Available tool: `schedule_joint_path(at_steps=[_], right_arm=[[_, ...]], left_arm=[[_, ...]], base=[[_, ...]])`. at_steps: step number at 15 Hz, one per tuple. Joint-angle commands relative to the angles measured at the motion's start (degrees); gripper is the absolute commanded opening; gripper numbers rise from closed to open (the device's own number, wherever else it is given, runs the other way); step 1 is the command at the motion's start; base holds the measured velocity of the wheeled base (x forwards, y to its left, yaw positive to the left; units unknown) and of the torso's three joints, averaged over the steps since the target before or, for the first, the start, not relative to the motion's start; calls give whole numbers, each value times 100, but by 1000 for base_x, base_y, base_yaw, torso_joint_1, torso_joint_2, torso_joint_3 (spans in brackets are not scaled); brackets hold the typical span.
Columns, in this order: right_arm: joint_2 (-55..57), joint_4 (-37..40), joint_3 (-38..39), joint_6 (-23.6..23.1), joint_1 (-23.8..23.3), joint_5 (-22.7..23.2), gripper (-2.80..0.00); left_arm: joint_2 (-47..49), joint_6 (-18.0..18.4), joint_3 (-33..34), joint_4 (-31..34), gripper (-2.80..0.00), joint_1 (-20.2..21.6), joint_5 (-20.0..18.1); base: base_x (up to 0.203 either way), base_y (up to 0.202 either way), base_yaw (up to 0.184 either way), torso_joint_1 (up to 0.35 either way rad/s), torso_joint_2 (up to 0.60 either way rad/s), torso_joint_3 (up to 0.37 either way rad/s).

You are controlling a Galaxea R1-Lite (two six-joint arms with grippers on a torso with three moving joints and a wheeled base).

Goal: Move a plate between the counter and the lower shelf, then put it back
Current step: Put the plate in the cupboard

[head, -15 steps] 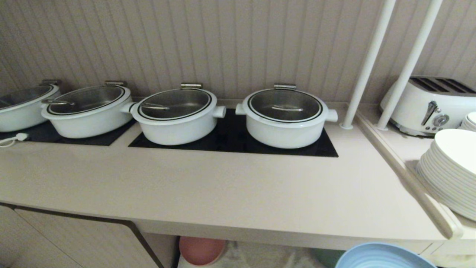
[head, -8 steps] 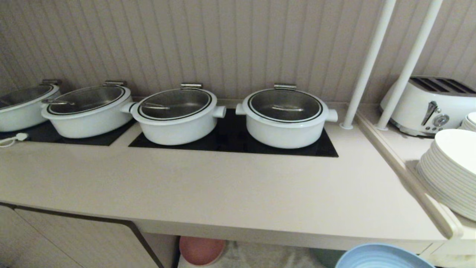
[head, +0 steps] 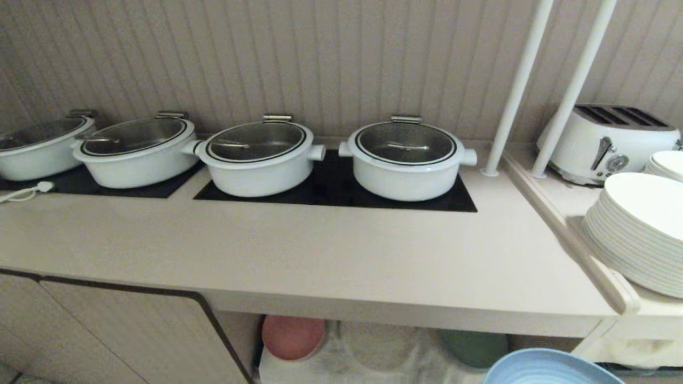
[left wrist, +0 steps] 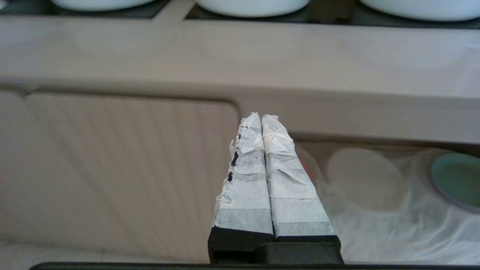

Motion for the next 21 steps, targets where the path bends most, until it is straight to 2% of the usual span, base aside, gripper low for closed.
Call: schedule_joint_path(at_steps=[1,3,21], right_arm=[[8,11,-2,16,7,3,-280],[8,16,1,16,7,3,-280],[52,-33,-158,-11,7,12,-280]], left_arm=[[-2,-1,0,-1,-280,0,2],[-2,-1,0,-1,-280,0,2],[-2,8,0,7,-280,0,2]], base=[[-196,0,0,2,2,6],[-101,0,0,-4,0,3],[0,0,0,0,0,0]])
